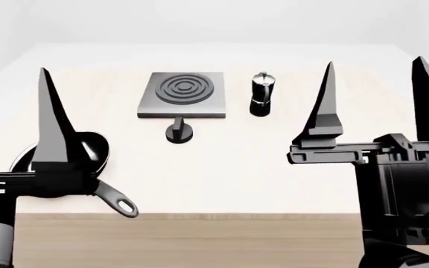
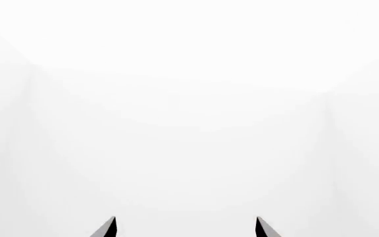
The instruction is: Turn on the stove and put the moka pot on it.
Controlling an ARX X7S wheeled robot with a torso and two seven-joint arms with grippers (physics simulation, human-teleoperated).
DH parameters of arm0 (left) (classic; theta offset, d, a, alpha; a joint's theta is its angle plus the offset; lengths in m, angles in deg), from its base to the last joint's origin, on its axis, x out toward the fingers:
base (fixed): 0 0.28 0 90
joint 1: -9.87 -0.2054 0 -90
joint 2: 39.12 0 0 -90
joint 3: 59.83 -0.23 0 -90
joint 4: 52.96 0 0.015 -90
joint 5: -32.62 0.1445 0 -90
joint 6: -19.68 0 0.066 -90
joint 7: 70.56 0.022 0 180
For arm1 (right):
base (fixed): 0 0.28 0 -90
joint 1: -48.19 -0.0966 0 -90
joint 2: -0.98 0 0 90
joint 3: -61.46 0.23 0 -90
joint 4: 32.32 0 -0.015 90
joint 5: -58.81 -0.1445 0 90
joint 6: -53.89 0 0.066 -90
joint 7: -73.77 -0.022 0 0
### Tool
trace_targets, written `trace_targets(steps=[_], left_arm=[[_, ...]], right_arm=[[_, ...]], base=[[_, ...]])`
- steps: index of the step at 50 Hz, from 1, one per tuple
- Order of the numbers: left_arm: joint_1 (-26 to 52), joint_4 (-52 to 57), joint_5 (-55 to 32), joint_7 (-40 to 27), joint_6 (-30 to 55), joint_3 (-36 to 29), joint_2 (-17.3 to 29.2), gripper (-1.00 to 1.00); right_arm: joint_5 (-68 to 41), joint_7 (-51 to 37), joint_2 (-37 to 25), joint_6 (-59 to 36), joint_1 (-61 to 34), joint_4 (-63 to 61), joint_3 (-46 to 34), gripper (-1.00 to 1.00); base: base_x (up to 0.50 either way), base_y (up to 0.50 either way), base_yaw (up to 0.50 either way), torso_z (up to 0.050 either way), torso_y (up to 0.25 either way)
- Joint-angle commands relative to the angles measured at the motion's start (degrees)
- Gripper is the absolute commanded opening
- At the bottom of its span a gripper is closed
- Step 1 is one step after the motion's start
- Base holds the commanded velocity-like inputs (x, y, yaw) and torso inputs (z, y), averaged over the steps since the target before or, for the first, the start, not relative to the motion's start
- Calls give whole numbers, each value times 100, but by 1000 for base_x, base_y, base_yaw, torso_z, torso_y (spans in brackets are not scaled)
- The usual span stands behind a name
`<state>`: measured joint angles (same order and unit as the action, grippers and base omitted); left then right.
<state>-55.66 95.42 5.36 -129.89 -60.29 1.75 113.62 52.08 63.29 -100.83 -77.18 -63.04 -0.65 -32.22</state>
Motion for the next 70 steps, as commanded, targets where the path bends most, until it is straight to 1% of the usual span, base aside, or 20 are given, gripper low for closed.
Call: trace_targets(steps=[1,17,25,35,52,70], left_arm=[[128,3,-116,-360,-152,-342,318,100],[92,-15,-70,-408,-234,-400,324,100],[72,-16,-63,-438,-300,-394,369,100],[87,-60,-29,-405,-317,-462,299,100],[125,-32,-104,-427,-329,-448,357,100],[126,-39,-105,-443,-362,-485,371,100]], right_arm=[[-86,-120,-88,114,75,-12,-46,100],[-136,-275,-179,118,7,-67,-130,100],[-25,-373,-286,54,-63,-85,-302,100],[-124,-488,-364,61,-111,-53,-373,100],[-368,-709,-514,137,-107,-16,-417,100],[-462,-832,-599,261,-61,117,-493,100]], base=[[0,0,0,50,47],[0,0,0,50,40],[0,47,0,0,0],[0,255,0,0,0],[0,249,0,0,0],[24,7,0,0,0]])
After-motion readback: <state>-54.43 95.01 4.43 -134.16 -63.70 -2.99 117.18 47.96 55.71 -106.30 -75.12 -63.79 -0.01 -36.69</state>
